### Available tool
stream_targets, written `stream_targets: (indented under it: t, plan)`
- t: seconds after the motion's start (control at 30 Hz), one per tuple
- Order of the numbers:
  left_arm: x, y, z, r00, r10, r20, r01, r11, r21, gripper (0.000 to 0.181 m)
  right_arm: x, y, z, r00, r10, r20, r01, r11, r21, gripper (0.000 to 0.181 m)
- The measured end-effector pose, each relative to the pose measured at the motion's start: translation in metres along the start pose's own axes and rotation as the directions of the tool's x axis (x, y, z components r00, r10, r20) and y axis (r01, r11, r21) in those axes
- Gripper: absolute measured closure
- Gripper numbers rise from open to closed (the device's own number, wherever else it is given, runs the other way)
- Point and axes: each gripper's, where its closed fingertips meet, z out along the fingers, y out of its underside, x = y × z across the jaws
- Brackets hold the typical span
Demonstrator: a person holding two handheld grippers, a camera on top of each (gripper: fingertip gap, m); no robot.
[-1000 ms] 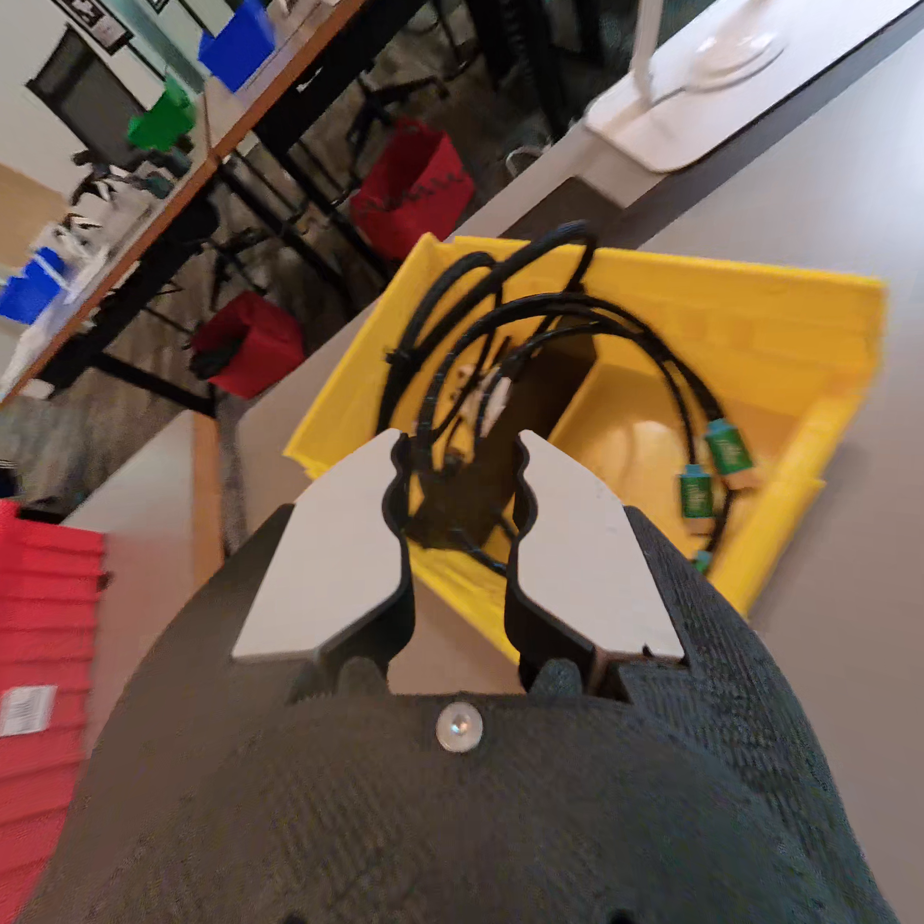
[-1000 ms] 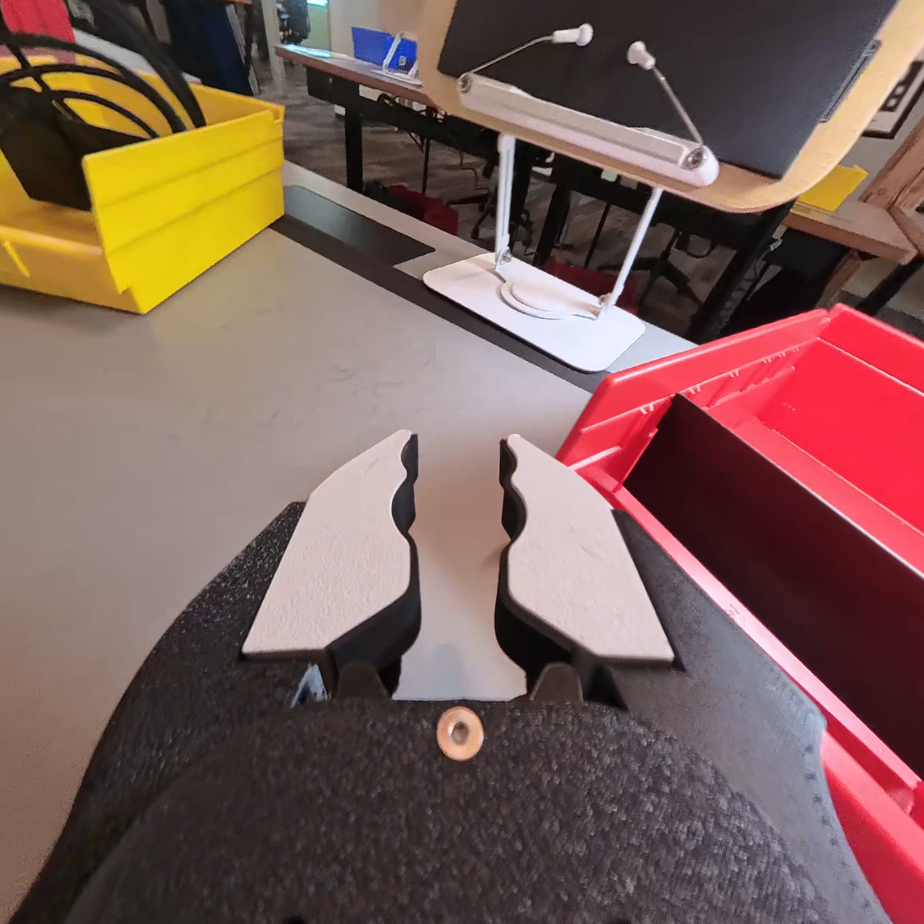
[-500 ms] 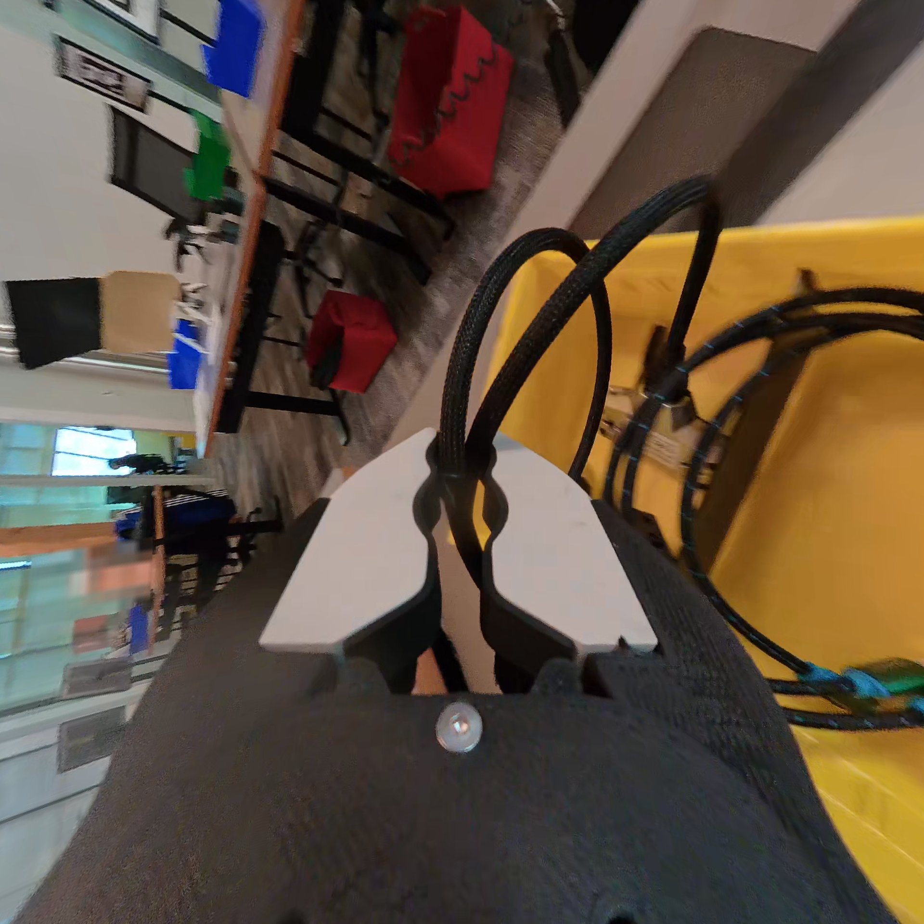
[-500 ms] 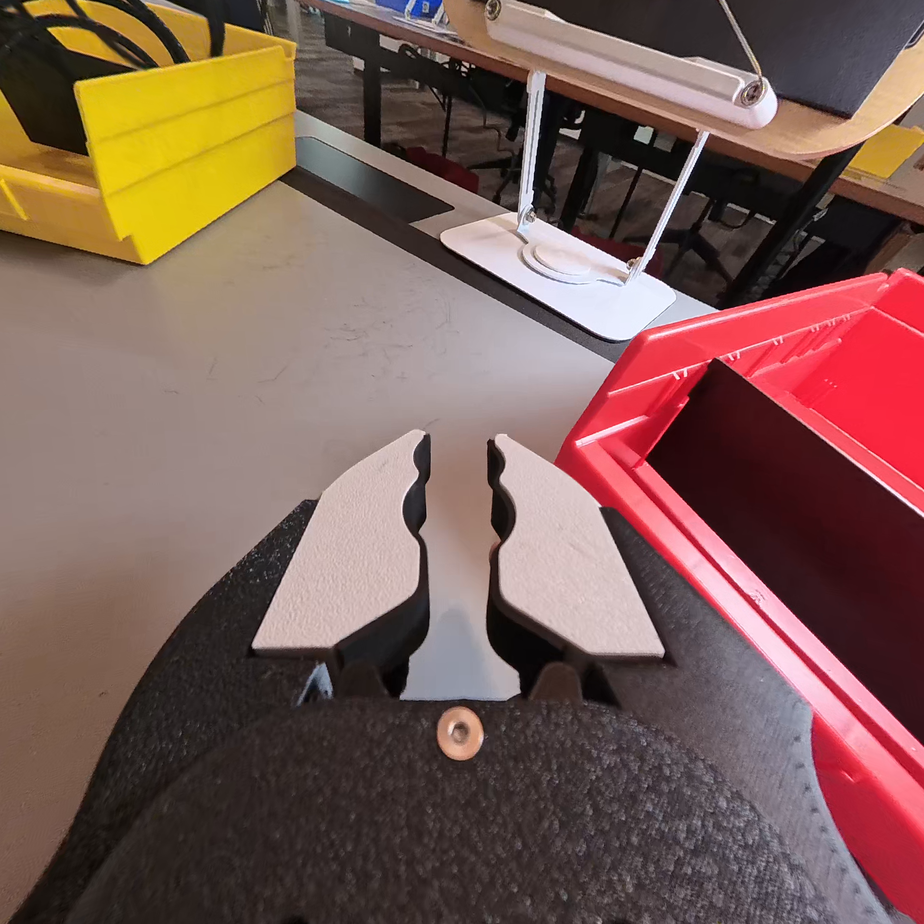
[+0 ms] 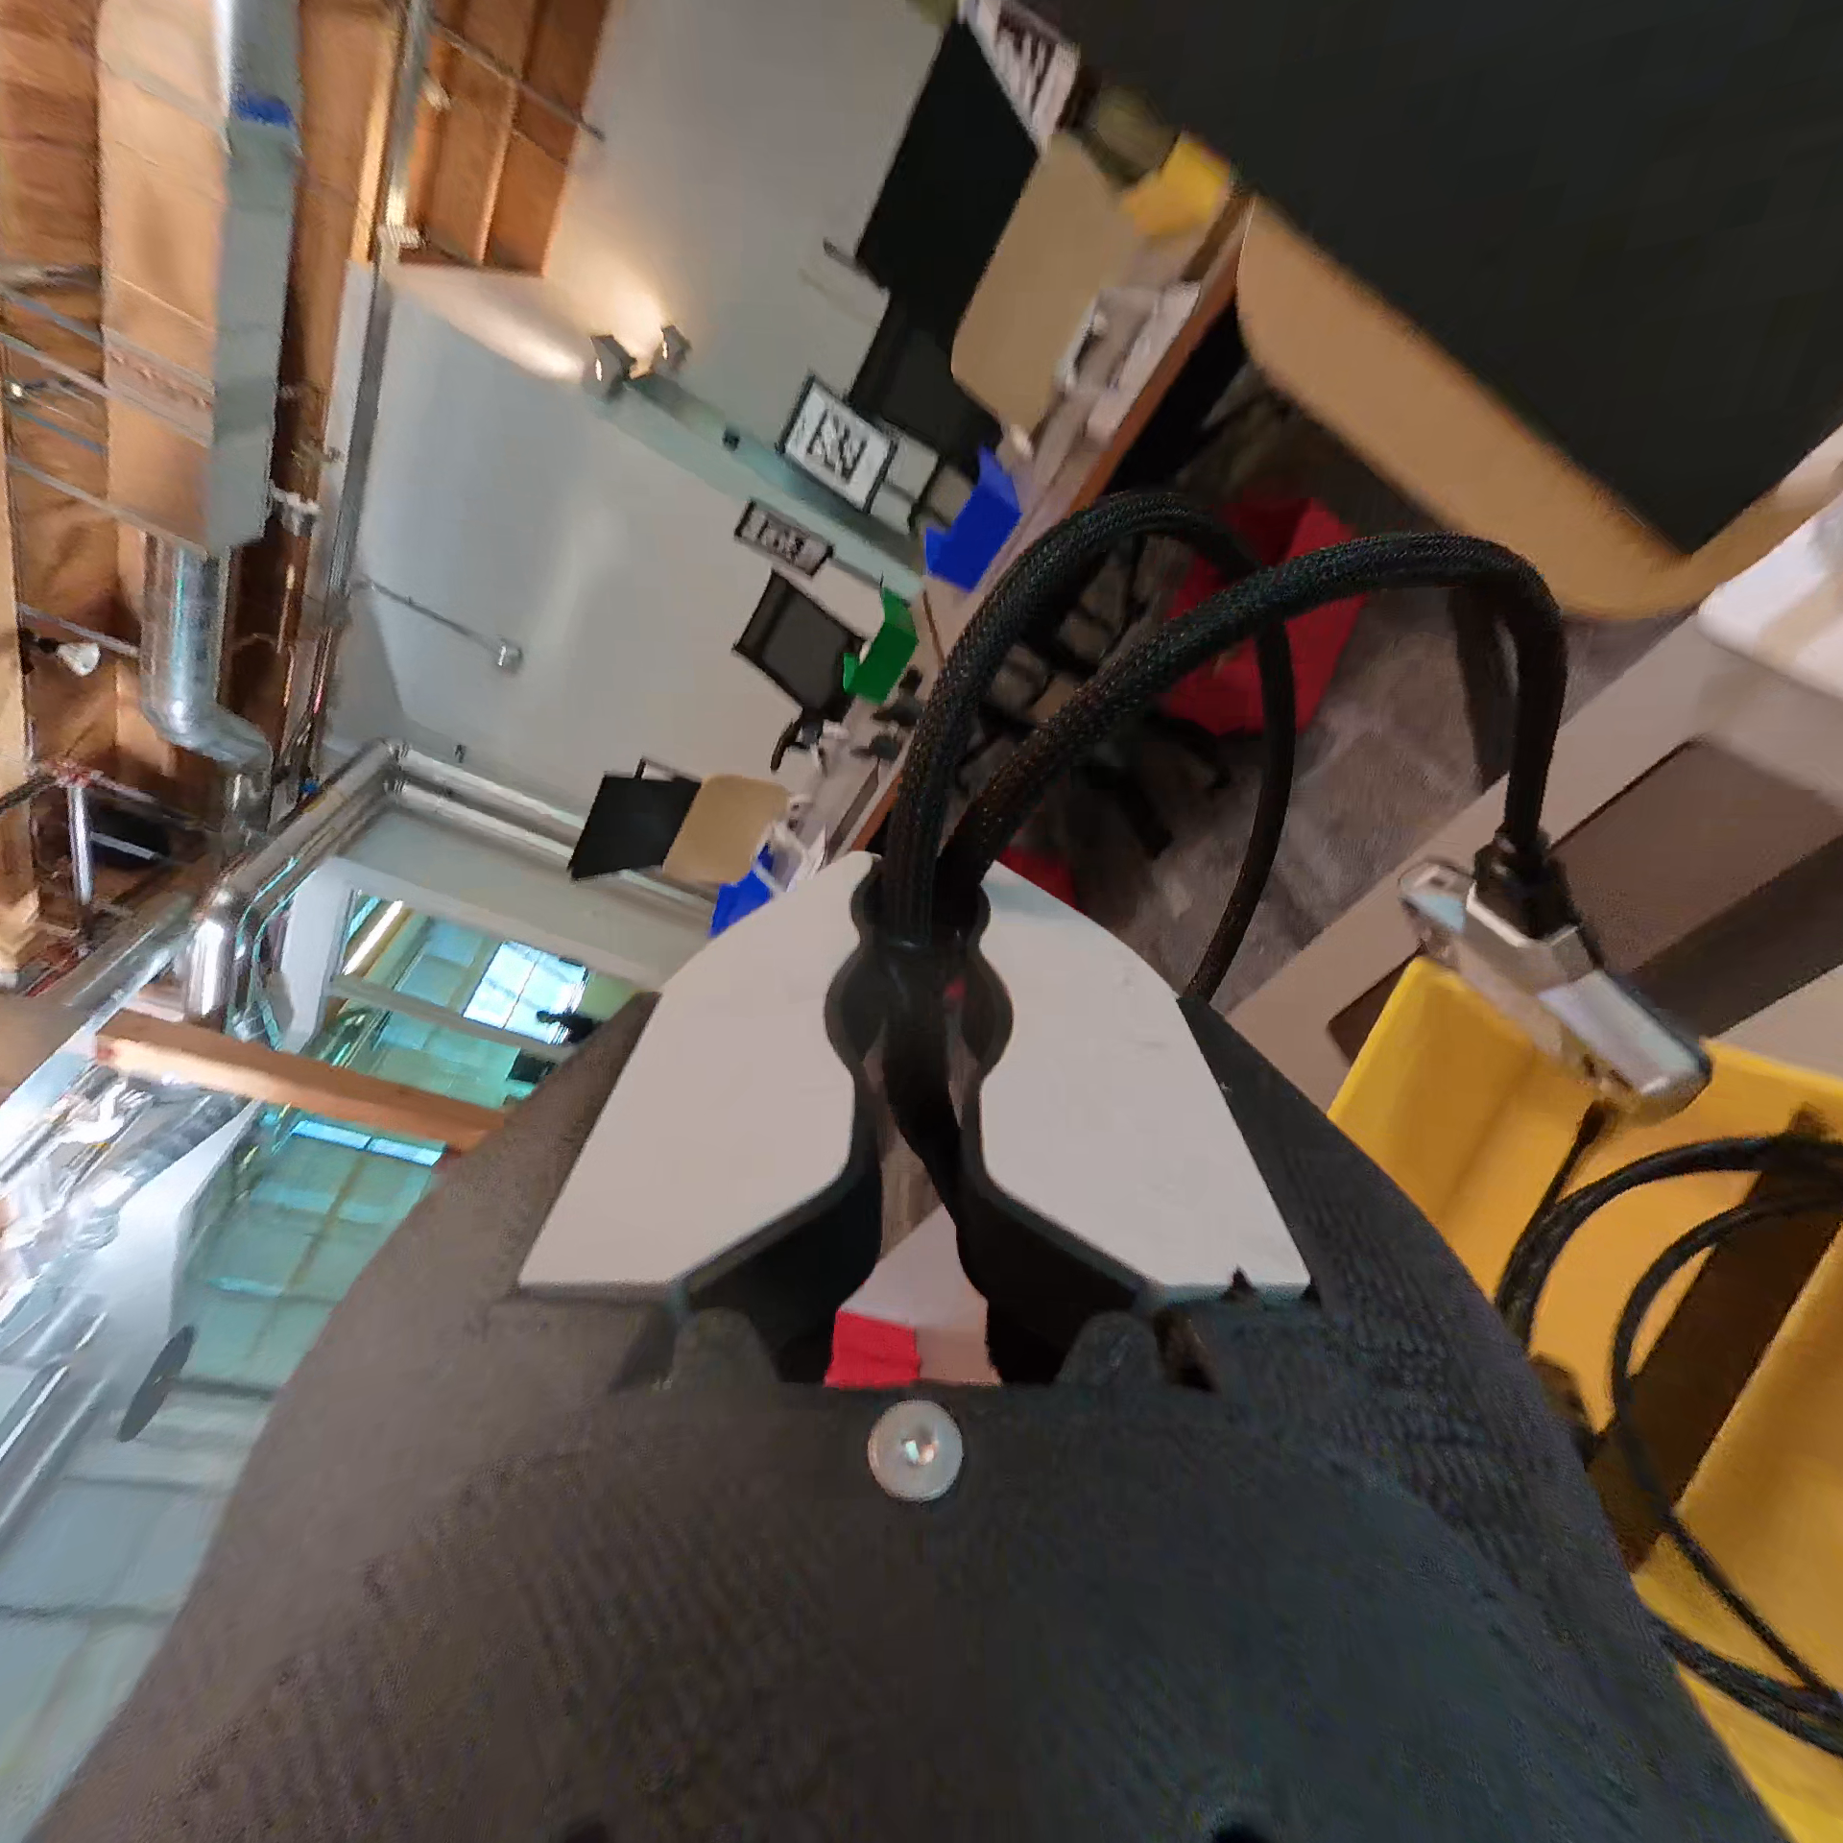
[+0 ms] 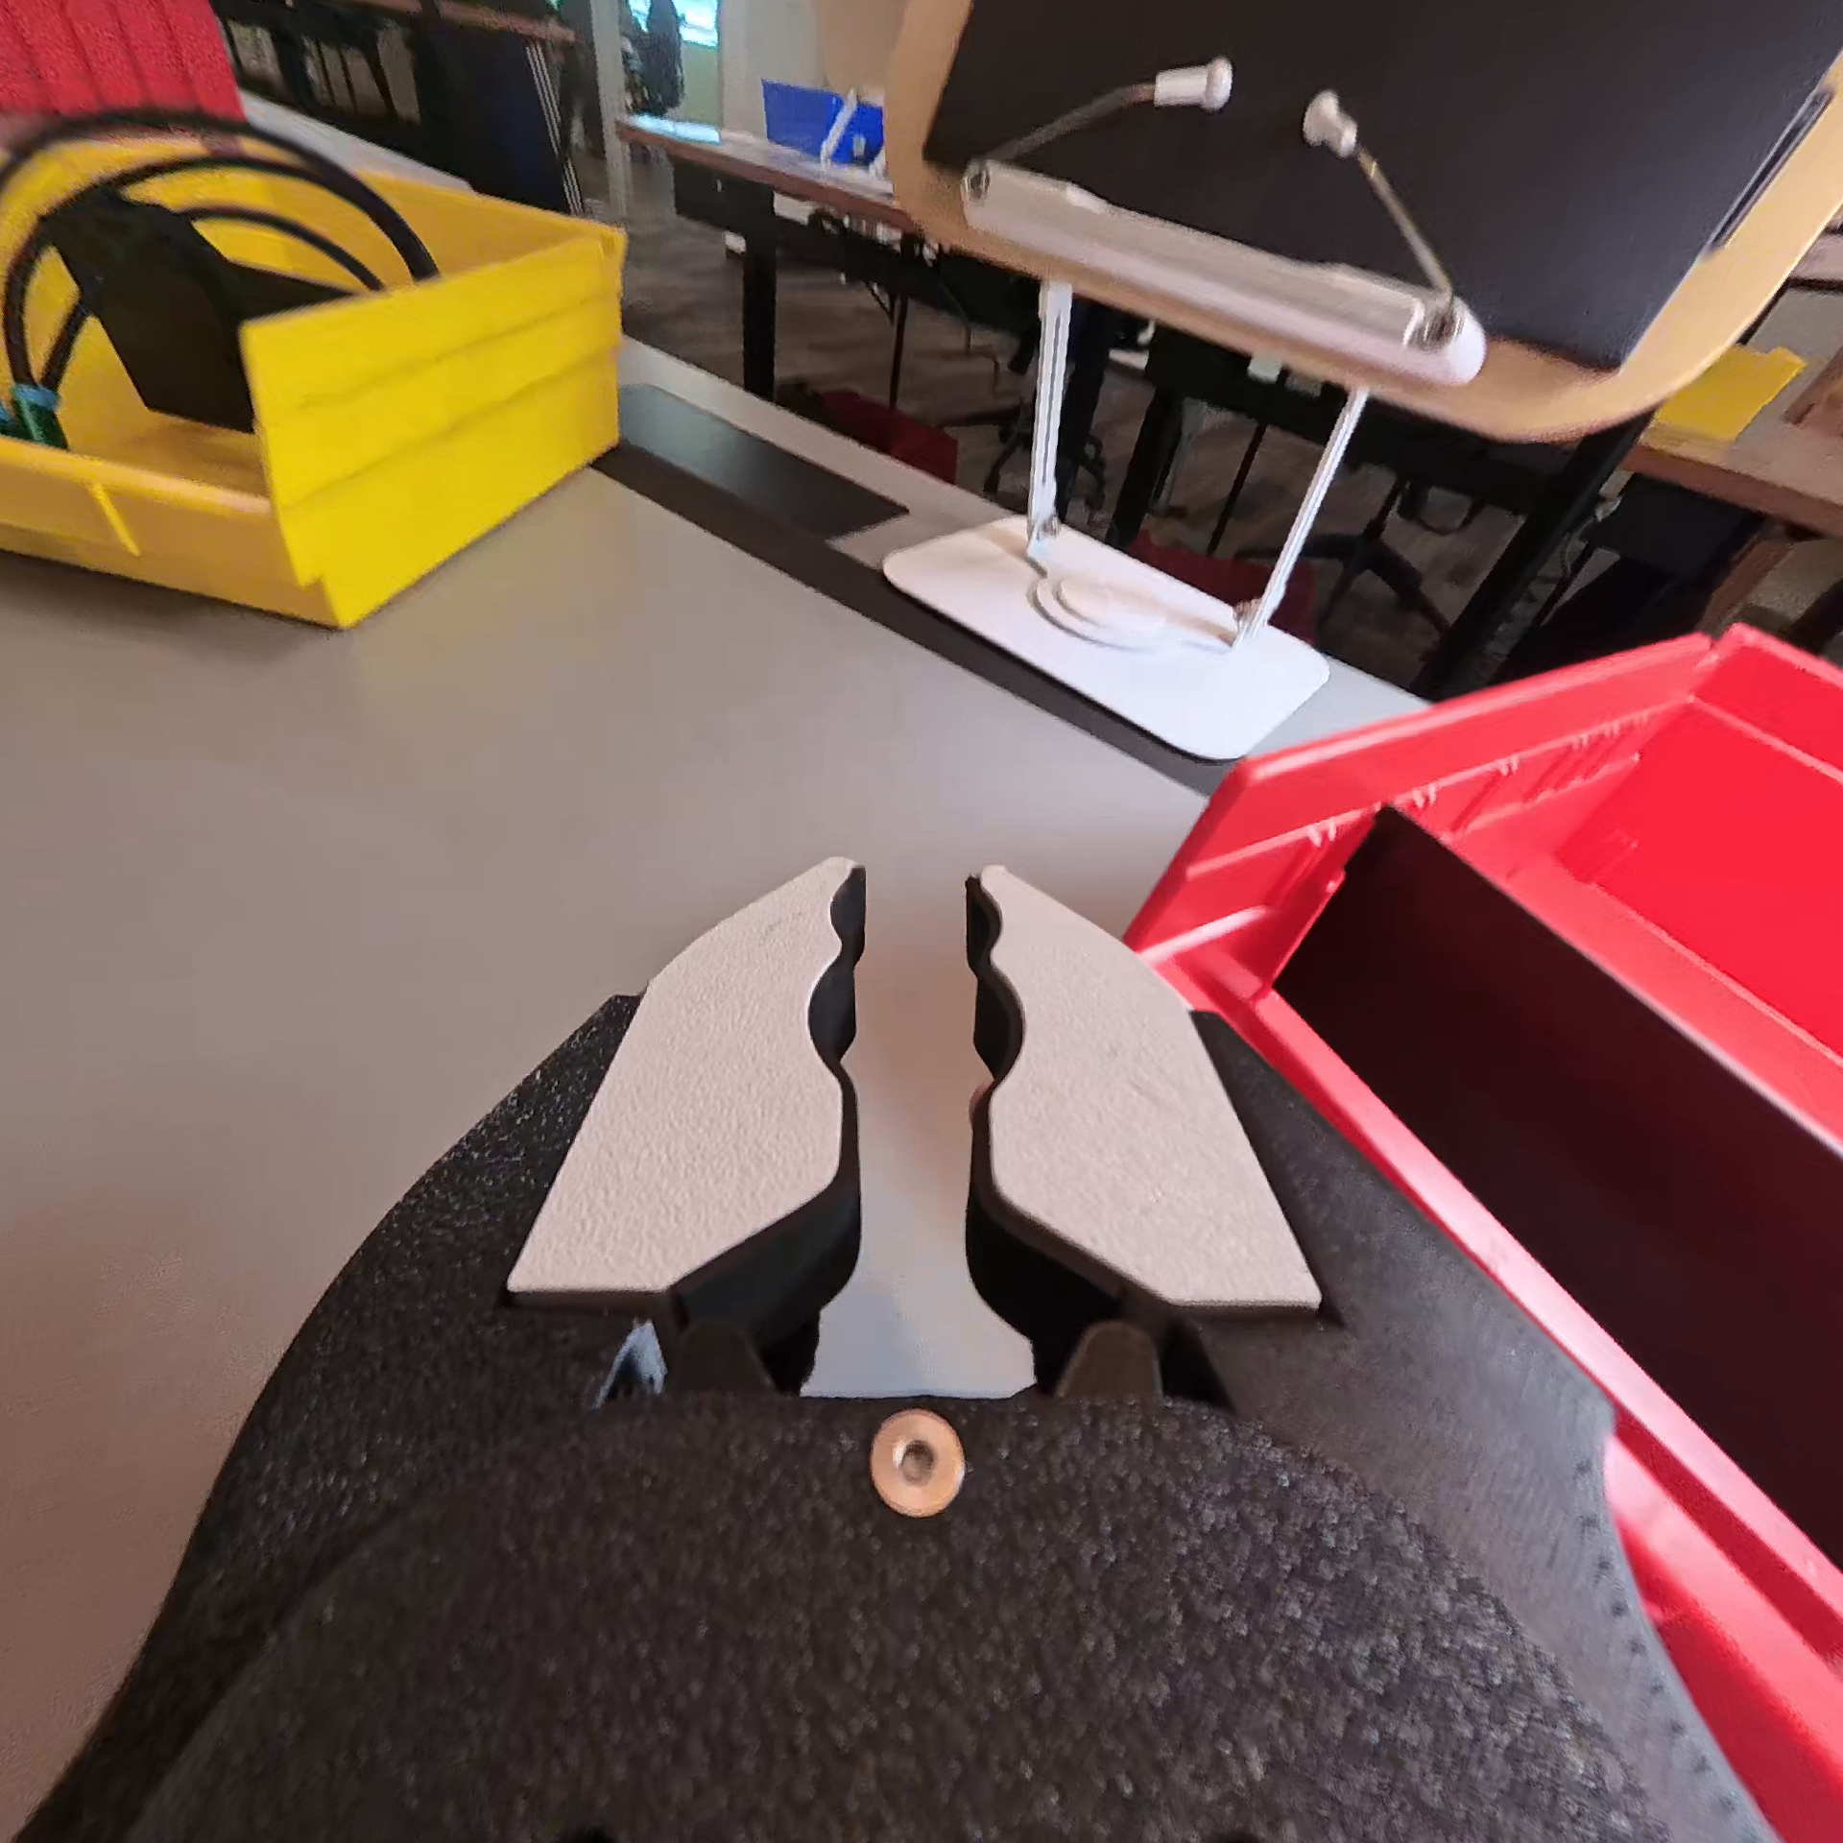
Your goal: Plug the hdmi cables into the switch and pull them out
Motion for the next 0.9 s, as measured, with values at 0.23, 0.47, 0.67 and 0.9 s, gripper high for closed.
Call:
stream_targets:
  t: [0.23, 0.47, 0.67, 0.9]
  plan:
    - [0.058, -0.093, -0.069, 0.965, -0.096, -0.244, 0.160, 0.952, 0.260, 0.168, -0.042, -0.083, -0.016, 0.957, -0.107, 0.269, 0.065, 0.985, 0.161, 0.145]
    - [0.178, -0.148, -0.131, 0.759, -0.037, -0.650, 0.392, 0.823, 0.412, 0.168, -0.086, -0.093, -0.034, 0.767, -0.384, 0.514, 0.359, 0.921, 0.153, 0.110]
    - [0.250, -0.174, -0.147, 0.534, 0.038, -0.845, 0.490, 0.800, 0.346, 0.167, -0.168, -0.051, -0.070, 0.464, -0.299, 0.833, 0.351, 0.926, 0.137, 0.137]
    - [0.291, -0.166, -0.109, 0.570, -0.042, -0.821, 0.431, 0.866, 0.255, 0.166, -0.201, -0.057, -0.063, 0.407, -0.204, 0.890, 0.193, 0.972, 0.135, 0.159]
